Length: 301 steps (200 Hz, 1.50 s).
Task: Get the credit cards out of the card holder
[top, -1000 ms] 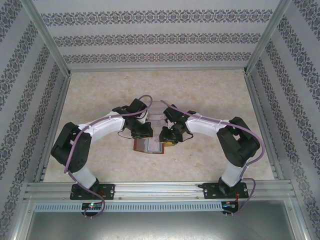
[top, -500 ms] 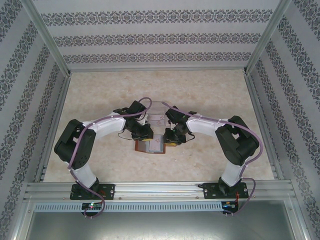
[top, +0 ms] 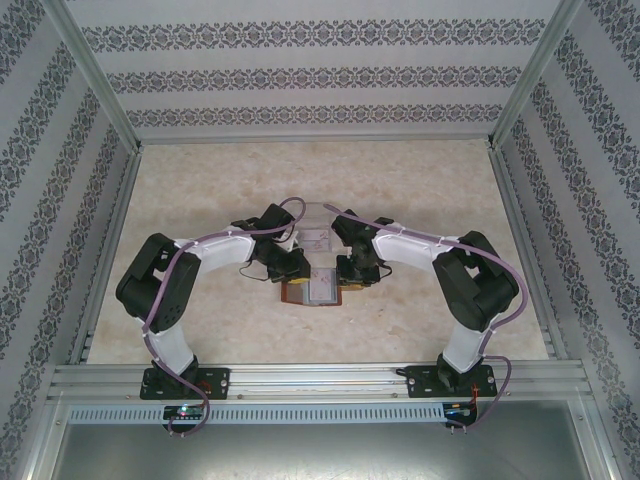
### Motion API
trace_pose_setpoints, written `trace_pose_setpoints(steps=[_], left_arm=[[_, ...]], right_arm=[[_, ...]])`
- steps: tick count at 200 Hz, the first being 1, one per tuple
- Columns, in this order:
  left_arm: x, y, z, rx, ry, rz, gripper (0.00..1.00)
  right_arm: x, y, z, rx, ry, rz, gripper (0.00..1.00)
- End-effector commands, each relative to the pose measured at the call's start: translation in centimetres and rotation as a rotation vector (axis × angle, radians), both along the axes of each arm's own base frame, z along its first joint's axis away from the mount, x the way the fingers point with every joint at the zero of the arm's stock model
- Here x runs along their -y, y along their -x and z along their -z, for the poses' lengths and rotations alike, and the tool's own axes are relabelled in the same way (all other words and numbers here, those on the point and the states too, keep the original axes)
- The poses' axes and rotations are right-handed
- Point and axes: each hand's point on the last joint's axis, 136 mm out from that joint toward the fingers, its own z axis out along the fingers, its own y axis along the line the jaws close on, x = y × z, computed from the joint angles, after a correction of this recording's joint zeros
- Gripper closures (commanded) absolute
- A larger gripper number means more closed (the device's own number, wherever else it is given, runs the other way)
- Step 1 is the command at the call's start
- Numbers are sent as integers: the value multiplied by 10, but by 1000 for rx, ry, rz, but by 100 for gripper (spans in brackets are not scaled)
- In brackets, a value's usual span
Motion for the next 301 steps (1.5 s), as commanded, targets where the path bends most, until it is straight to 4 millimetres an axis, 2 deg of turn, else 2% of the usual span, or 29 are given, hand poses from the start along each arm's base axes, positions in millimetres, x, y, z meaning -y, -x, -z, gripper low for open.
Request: trace_pose_setpoints(steps=[1,32,93,168,199,224,268,301], left_arm=[[8,-6,-1,-3,66,-22,85],[10,-6,2,-12,85,-25,83],[8,0,12,-47,65,-17,83],[6,4,19,-69,53,-13,82],[6,3,18,-72,50,-10,82],[8,3,16,-73,54,-9,82],[8,3,14,-73,60,-7,82],[9,2,11,-70,64,-6,82]], right_arm=[[-16,-2,-22,31,-96,17,65],[-34,-4,-31,29,-210,46,65],[-49,-2,-20,-11,-284,64,64],[-52,-2,-14,-20,-304,66,63],[-35,-3,-13,7,-214,81,63],[-31,-5,-19,31,-209,92,63],[-48,-9,-37,60,-339,91,65],[-53,-9,-33,44,-357,87,66]])
